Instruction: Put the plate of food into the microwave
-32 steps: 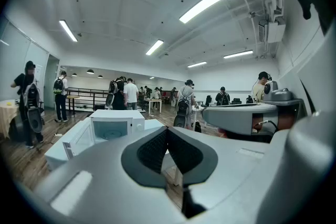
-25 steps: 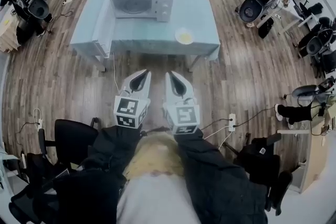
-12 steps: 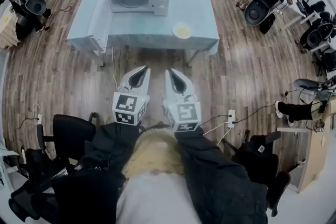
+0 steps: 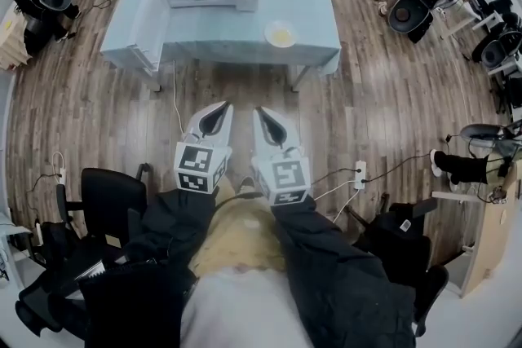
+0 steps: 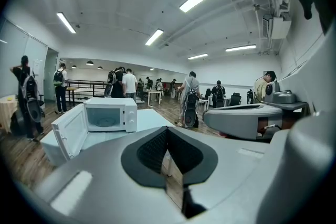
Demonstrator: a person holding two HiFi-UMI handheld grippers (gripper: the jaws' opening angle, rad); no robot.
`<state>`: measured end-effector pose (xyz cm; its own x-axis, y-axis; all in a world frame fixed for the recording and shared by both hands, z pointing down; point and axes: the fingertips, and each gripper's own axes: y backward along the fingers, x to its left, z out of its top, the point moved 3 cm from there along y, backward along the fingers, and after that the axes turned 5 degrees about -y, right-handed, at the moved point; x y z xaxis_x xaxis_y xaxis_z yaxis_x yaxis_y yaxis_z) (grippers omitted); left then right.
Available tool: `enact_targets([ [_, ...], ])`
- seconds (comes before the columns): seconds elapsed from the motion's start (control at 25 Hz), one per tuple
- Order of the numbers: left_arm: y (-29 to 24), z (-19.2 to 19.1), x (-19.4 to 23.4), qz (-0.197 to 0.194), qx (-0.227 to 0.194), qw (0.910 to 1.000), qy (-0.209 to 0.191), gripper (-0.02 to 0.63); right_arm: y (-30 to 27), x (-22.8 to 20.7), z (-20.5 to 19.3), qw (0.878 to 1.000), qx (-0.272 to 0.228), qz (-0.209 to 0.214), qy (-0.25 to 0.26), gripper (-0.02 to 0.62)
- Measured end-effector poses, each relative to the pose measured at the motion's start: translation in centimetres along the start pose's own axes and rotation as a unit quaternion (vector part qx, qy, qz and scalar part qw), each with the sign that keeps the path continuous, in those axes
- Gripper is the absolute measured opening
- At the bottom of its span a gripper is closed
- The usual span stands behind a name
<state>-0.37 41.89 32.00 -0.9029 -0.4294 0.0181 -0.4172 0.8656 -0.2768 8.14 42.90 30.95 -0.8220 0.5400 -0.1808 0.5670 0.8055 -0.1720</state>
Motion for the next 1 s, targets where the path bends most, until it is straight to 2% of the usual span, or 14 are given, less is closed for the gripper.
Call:
enact_targets([
  [0.36, -2.6, -1.1, -0.4, -0.017, 0.020, 0.9996, 0.007, -0.003, -0.7, -1.2, -0.5, 1.000, -0.012, 0.012, -0.018, -0.003],
  [0.6, -6.2, 0.2, 0.7, -0.036, 0.005, 0.9993, 0.002, -0.003, -3.0, -2.9, 0.5, 1.000, -0.018, -0.003, -0.011, -0.003],
  [0.8, -9.4, 1.8, 2.7, -0.048, 0.001, 0.9989, -0.004, -0.003, -6.5, -5.3, 1.7, 0.999, -0.024, -0.021, -0.014, -0.003],
  [1.0, -12.3, 2.8, 7.0, -0.035, 0.005, 0.9994, 0.002, -0.003, -11.5, -5.8, 3.0, 1.000, -0.020, -0.011, -0.013, -0.003],
])
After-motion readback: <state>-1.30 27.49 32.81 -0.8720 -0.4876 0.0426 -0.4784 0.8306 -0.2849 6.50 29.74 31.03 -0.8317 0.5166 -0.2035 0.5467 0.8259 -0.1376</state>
